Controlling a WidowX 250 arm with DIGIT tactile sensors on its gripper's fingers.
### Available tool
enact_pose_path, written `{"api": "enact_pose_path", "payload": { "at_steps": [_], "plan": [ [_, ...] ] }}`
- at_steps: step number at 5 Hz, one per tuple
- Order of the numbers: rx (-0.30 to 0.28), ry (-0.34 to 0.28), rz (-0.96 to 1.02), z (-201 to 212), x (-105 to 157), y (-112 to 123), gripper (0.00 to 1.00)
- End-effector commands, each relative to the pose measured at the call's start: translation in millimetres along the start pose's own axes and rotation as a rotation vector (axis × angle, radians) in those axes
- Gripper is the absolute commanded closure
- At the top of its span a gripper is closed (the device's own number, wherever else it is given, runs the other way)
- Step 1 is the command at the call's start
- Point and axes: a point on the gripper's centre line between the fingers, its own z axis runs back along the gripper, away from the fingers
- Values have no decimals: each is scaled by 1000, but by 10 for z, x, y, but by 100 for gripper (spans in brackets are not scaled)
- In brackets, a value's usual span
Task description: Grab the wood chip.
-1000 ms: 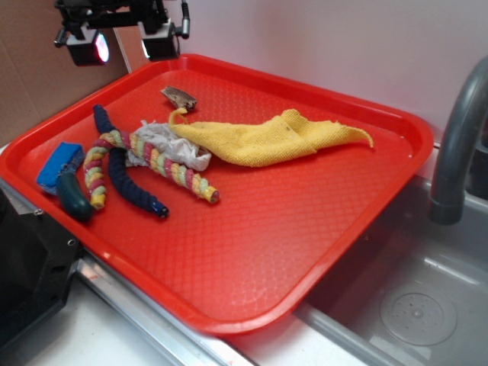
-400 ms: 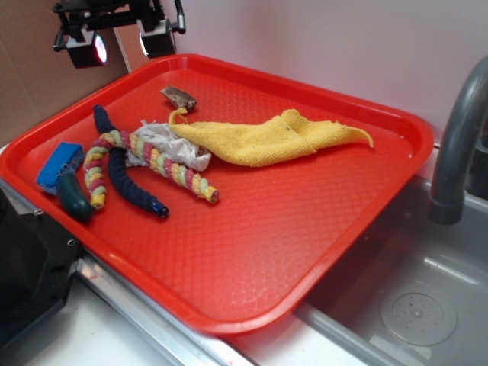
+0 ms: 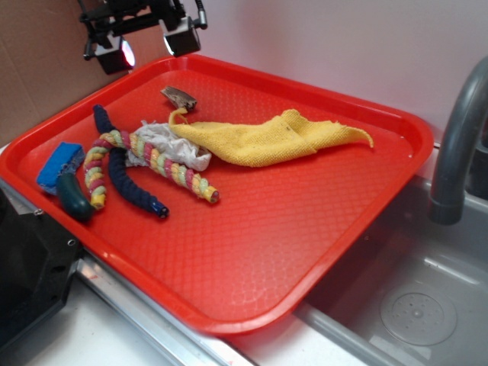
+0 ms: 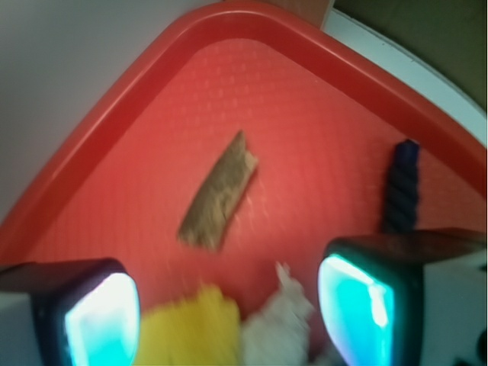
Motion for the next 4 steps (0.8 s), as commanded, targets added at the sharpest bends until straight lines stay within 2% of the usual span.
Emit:
{"api": "enact_pose_path", "payload": {
  "at_steps": [1,3,4],
  "plan": [
    [86,-16,40,-319,237,34,0],
    [145,27,40,-658,184,138,0],
    [143,36,34,-746,166,128,21]
  ]
}}
